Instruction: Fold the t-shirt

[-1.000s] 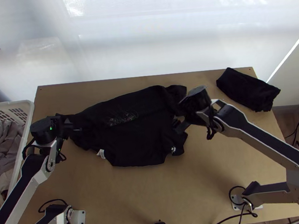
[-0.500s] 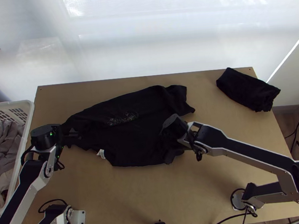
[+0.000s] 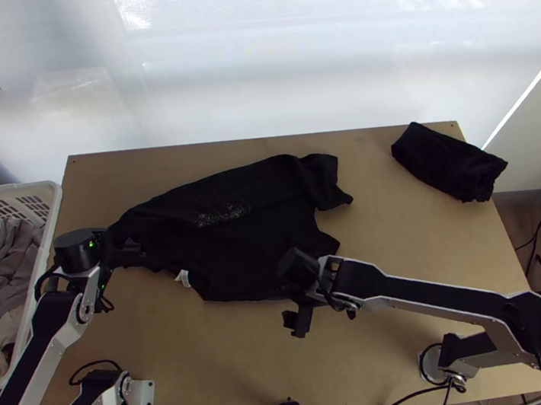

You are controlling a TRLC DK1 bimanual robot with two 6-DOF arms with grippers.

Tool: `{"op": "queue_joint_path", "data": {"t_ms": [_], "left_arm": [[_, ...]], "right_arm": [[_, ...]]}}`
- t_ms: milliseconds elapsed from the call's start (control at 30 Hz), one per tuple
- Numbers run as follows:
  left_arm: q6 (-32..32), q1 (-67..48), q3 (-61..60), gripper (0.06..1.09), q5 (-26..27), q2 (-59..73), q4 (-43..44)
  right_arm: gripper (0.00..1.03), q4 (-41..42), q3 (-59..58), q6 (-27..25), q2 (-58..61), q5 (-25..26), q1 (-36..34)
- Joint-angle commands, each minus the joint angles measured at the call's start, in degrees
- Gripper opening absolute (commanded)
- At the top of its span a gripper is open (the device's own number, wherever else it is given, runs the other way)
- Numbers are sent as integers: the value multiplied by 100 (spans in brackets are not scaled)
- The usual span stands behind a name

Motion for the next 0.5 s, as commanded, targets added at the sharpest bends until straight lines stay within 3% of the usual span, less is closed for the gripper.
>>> {"op": "queue_joint_path", "data": {"t_ms": [0, 467], "left_arm": [[44, 15, -14, 103, 4, -62, -171], [-158, -56, -260, 103, 84, -528, -303]], "right_arm": [[84, 230, -75, -72, 303, -279, 230], [84, 687, 330, -151, 1164, -270, -359]]}}
